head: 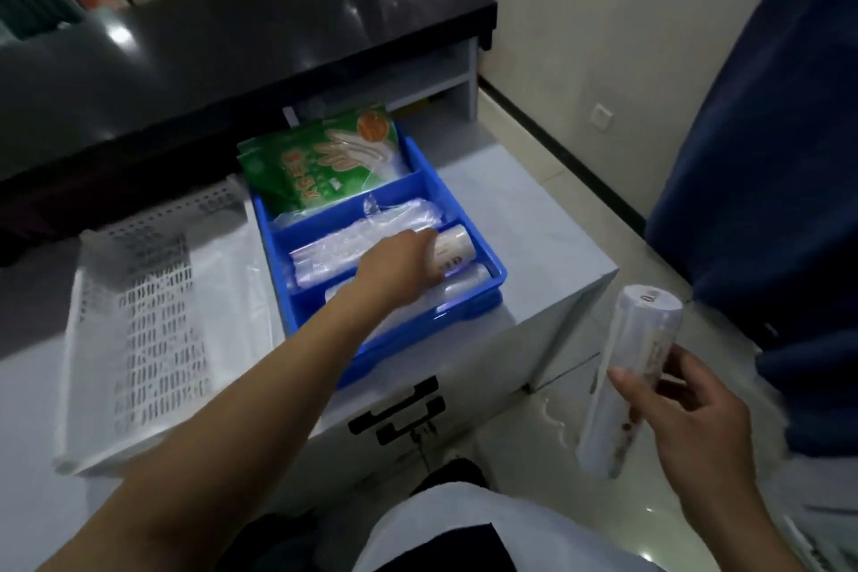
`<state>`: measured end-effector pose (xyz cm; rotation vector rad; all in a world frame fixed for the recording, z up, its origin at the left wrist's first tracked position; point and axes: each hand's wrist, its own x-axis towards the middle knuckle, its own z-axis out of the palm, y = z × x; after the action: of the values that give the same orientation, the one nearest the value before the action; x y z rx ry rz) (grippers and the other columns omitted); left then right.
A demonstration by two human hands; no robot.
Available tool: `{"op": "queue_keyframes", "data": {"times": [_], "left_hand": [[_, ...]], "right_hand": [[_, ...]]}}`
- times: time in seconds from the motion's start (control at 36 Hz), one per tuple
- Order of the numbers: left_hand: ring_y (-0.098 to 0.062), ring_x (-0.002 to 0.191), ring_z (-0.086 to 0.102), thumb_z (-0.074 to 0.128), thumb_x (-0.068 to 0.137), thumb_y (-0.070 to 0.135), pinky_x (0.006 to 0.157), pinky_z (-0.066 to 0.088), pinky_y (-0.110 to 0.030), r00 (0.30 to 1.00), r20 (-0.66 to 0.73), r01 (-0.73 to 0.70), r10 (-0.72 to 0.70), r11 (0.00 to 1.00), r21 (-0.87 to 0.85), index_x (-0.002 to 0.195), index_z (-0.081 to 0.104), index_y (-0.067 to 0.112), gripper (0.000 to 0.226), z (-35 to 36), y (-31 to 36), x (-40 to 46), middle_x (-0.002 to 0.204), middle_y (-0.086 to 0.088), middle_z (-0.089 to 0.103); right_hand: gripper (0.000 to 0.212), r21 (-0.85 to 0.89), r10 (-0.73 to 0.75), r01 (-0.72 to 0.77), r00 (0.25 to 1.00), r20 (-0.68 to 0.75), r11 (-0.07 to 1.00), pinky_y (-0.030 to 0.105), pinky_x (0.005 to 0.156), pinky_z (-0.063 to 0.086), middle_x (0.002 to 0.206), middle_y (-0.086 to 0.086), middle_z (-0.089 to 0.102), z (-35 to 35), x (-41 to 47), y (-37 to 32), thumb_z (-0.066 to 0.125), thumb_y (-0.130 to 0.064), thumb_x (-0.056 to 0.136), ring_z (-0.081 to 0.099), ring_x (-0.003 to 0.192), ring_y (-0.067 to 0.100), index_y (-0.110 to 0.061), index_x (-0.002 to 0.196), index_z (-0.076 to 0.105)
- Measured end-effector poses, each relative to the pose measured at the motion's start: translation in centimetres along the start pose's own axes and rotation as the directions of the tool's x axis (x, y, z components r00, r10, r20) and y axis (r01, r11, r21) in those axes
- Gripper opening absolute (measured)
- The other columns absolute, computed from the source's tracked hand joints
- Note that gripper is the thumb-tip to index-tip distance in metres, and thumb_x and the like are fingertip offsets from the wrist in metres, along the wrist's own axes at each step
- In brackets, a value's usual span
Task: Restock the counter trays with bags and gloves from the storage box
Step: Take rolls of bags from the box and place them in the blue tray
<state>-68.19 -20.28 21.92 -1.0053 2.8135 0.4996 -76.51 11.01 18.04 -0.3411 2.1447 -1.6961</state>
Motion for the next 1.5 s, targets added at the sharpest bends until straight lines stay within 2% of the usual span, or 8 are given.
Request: {"op": "queue_keyframes", "data": {"times": [0.19,0.42,0.64,0.78,0.92,1.08,1.33,1.5], "left_hand": [[-0.027,0.120,0.053,0.053,0.092,0.040,0.090,0.050,-0.045,0.998,0.056,0.002,0.004,0.993,-0.117,0.135,0.050,0.024,0.047,0.9,-2.6,-1.1,0.136,-0.001,0.056],[-0.019,0.144,0.018,0.043,0.095,0.049,0.105,0.030,-0.067,0.981,0.171,0.109,-0.087,0.986,-0.127,0.149,0.026,0.038,0.058,2.1,-5.1,-3.6,0.157,0.018,0.024],[-0.017,0.139,0.031,0.046,0.096,0.040,0.107,0.039,-0.050,0.997,0.076,0.031,-0.012,0.966,-0.258,0.146,0.032,0.038,0.052,2.1,-5.9,-4.2,0.153,0.013,0.037],[0.000,0.117,0.049,0.052,0.097,0.023,0.089,0.038,-0.012,0.985,-0.047,0.103,-0.163,0.793,-0.601,0.133,0.050,0.041,0.040,0.9,-8.7,-5.4,0.135,0.022,0.050],[0.005,0.101,0.059,0.050,0.096,0.011,0.073,0.044,-0.009,0.890,-0.166,0.155,-0.425,0.623,-0.767,0.120,0.058,0.047,0.045,0.3,-10.6,-8.1,0.116,0.012,0.063],[-0.006,0.110,0.063,0.048,0.093,-0.006,0.090,0.051,-0.024,0.739,-0.290,0.061,-0.608,0.489,-0.870,0.119,0.063,0.029,0.047,0.9,-8.8,-11.4,0.119,0.011,0.067],[0.011,0.118,0.048,0.059,0.093,0.012,0.090,0.036,0.000,0.745,-0.278,0.183,-0.606,0.587,-0.789,0.123,0.052,0.052,0.050,4.3,-4.2,-14.9,0.127,0.032,0.053],[-0.004,0.145,0.021,0.060,0.093,0.023,0.118,0.021,-0.026,0.857,-0.250,0.245,-0.451,0.782,-0.574,0.148,0.033,0.036,0.063,4.7,-2.9,-14.4,0.157,0.012,0.027]], "right_hand": [[0.033,-0.048,0.039,-0.044,0.996,-0.085,0.998,0.015,0.061,0.051,0.094,-0.018,0.072,2.3,2.6,-1.0,0.082,-0.023,0.075,0.067,0.085,0.000,-0.033,0.104,0.071],[0.044,-0.137,-0.035,0.035,0.999,0.000,0.990,0.006,0.059,0.050,0.101,-0.024,0.070,6.9,5.9,-2.9,0.083,-0.023,0.074,0.064,0.089,-0.006,-0.038,0.113,0.068],[0.054,-0.216,-0.150,0.198,0.964,0.218,0.956,0.013,0.072,0.055,0.113,-0.016,0.066,10.5,8.8,-7.0,0.082,-0.029,0.074,0.064,0.102,0.003,-0.034,0.124,0.062],[0.059,-0.230,-0.312,0.452,0.830,0.463,0.862,0.003,0.080,0.046,0.119,-0.016,0.059,12.6,9.9,-11.7,0.080,-0.026,0.074,0.057,0.109,-0.002,-0.035,0.128,0.057],[0.057,-0.152,-0.366,0.666,0.569,0.736,0.731,0.009,0.086,0.044,0.118,-0.008,0.057,15.9,10.8,-14.6,0.080,-0.024,0.079,0.055,0.110,0.008,-0.031,0.130,0.057],[0.063,-0.201,-0.044,0.958,0.215,0.976,0.204,0.039,0.100,0.041,0.138,-0.004,0.053,22.0,11.2,-11.2,0.066,-0.030,0.088,0.049,0.120,0.023,-0.031,0.146,0.041],[0.063,-0.174,-0.045,0.962,0.188,0.981,0.211,0.041,0.112,0.032,0.142,-0.008,0.052,23.2,12.6,-7.7,0.061,-0.036,0.090,0.045,0.129,0.019,-0.037,0.149,0.037],[0.051,-0.205,-0.124,0.963,0.227,0.966,0.173,0.040,0.109,0.033,0.141,-0.005,0.053,21.0,13.1,-8.1,0.059,-0.031,0.093,0.047,0.128,0.022,-0.033,0.142,0.048]]}}
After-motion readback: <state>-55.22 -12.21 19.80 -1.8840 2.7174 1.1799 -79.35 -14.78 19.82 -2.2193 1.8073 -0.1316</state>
